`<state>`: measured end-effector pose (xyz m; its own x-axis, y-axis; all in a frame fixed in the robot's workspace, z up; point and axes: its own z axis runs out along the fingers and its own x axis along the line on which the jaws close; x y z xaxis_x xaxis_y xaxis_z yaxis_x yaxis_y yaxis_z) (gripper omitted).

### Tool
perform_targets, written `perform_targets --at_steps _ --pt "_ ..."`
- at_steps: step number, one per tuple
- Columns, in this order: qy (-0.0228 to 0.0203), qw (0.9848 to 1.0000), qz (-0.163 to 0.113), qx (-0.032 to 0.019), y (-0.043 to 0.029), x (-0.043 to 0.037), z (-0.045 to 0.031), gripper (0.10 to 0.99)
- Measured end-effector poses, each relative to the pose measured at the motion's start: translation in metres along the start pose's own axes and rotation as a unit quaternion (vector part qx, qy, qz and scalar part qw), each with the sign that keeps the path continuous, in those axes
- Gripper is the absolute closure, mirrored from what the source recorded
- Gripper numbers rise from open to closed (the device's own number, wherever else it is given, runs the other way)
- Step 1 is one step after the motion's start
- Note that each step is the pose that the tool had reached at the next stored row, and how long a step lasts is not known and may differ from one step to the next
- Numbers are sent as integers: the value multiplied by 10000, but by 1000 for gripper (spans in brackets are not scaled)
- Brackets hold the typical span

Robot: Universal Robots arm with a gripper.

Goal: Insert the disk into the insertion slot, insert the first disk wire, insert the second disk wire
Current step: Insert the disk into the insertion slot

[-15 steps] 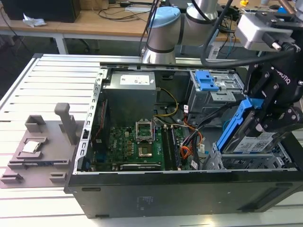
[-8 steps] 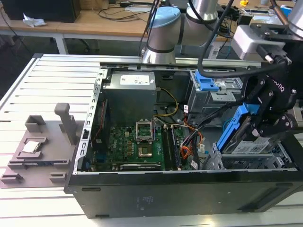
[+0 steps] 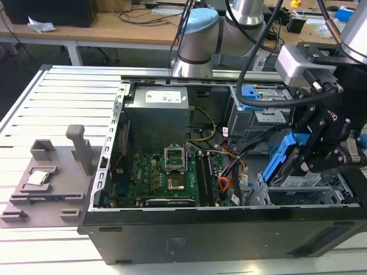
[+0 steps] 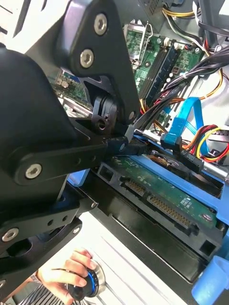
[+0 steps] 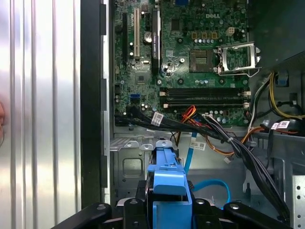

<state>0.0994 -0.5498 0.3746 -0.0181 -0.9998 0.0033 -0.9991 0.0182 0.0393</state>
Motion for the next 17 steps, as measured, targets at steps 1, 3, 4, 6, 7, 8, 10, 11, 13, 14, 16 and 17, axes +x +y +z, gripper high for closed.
perform_targets --at_steps 1,3,4,6,7,8,10,11,13,14,16,17 --pt "1 10000 0 0 0 0 2 722" --pt "0 10000 0 0 0 0 4 722" --pt "0 10000 0 0 0 0 4 722" --pt "0 10000 0 0 0 0 6 647" --pt "0 10000 0 0 0 0 6 647" --pt "1 10000 0 0 0 0 6 647" --pt "6 10000 0 0 0 0 7 647" --pt "15 10000 1 1 1 1 -17 647" --pt "40 10000 1 3 4 -1 -126 647" --pt "49 10000 2 3 7 -1 -164 647" --pt "68 10000 3 3 10 -10 -257 647" --pt "68 10000 3 3 11 -12 -267 647"
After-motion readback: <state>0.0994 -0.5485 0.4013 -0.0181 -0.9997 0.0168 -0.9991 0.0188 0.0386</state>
